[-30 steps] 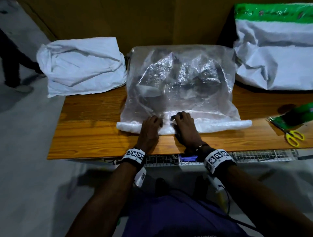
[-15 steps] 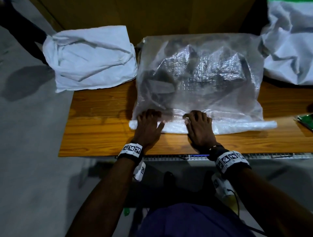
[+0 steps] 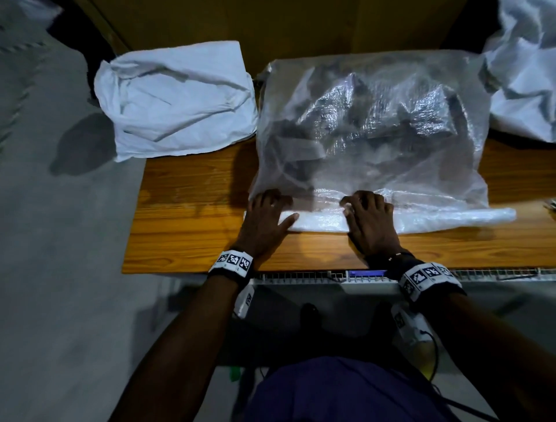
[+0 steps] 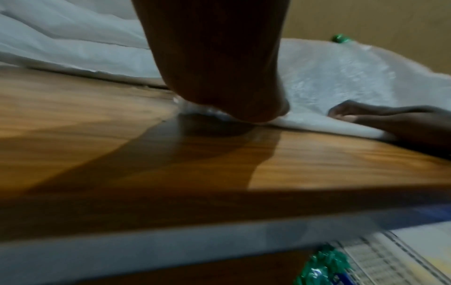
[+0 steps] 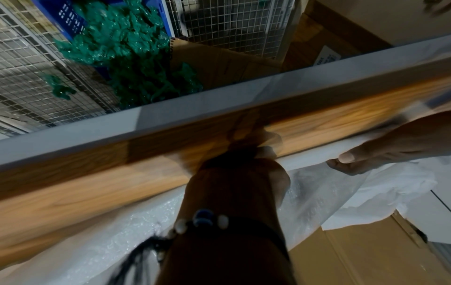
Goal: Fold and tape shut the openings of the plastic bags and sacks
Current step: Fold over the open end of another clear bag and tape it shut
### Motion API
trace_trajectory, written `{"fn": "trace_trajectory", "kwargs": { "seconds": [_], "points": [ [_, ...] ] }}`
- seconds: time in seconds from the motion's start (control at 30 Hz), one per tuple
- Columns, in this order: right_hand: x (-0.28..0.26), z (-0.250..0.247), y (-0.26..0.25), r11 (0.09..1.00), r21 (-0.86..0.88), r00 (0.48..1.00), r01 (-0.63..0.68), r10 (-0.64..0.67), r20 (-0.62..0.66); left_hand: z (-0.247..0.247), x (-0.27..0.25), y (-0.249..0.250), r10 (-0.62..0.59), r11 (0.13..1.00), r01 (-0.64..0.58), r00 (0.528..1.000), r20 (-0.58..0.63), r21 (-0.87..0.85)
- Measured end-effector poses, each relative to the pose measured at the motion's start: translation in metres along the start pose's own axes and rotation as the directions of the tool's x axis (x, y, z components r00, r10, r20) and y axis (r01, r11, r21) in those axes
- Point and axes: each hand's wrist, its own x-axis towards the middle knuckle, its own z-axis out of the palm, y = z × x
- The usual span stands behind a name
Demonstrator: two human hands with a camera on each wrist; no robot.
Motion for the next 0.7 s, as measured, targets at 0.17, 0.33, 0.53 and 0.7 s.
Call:
{"fn": "trace_trajectory", "kwargs": {
  "seconds": [0.17,0.33,0.53,0.7],
  "points": [
    [0.0,0.001,0.003,1.0,0.001,1.0,0.018,-0.018,-0.001,0.002,0.004,-0.004,-0.017,0.998,0.02,0.998,0.055,-0.059],
    [0.003,0.006,0.003,1.0,-0.018,1.0,-0.004,0.003,-0.019,0.006,0.008,0.001,-0.024,1.0,0.024,1.0,0.013,0.0],
    [0.003,0.008,0.0,0.997,-0.078,1.0,-0.011,0.009,-0.029,0.038,0.01,0.074,0.082,0.991,-0.093,0.991,-0.11,-0.093],
    [-0.007,0.01,0.019,0.983,-0.134,0.992,-0.126,0.122,-0.041,0.057,0.007,0.086,0.038,0.999,-0.039,0.993,-0.108,-0.004]
  ]
}}
